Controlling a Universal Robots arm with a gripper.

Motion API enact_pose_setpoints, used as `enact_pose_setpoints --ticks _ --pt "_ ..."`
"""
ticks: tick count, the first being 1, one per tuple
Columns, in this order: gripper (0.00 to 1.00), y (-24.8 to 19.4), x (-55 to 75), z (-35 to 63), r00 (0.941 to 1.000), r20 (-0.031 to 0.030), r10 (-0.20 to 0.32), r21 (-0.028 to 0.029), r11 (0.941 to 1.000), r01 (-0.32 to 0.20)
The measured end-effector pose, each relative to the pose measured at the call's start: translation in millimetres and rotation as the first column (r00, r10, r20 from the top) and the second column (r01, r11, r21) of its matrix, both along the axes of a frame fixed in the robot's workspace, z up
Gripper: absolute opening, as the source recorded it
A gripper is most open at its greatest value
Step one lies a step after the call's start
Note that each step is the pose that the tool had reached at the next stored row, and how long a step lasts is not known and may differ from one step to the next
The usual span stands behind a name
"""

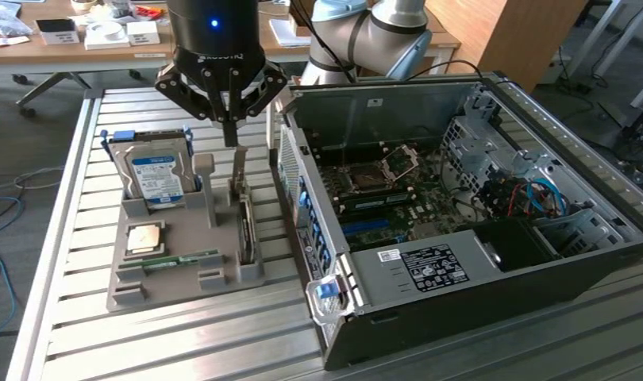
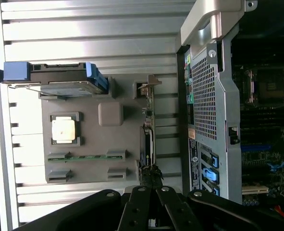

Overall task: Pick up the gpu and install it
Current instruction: 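Pick up the gpu and move the gpu toward the slot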

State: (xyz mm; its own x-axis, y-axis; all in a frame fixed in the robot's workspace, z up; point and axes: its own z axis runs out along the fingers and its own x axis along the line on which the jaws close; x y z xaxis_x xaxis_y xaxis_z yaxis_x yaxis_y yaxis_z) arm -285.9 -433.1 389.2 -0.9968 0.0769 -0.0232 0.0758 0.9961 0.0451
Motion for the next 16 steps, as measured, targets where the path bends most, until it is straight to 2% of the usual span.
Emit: enact_pose_setpoints --ticks 2,3,4,5,13,14,15,16 --pt "0.11 0.0 0.0 0.0 1.0 0.0 0.0 0.0 1.0 0.0" --pt "0.17 0.0 0.0 0.0 1.0 0.0 0.0 0.0 1.0 0.0" --pt "0.17 0.0 0.0 0.0 1.0 0.0 0.0 -0.0001 1.0 0.0" --pt "0.24 0.0 0.0 0.0 1.0 0.0001 0.0 0.0 1.0 0.0" --pt "0.25 0.0 0.0 0.0 1.0 0.0 0.0 -0.0001 1.0 0.0" --pt "0.31 0.0 0.0 0.0 1.0 0.0 0.0 0.0 1.0 0.0" --pt "0.31 0.0 0.0 0.0 1.0 0.0001 0.0 0.0 1.0 0.0" --pt "0.36 0.0 0.0 0.0 1.0 0.0 0.0 0.0 1.0 0.0"
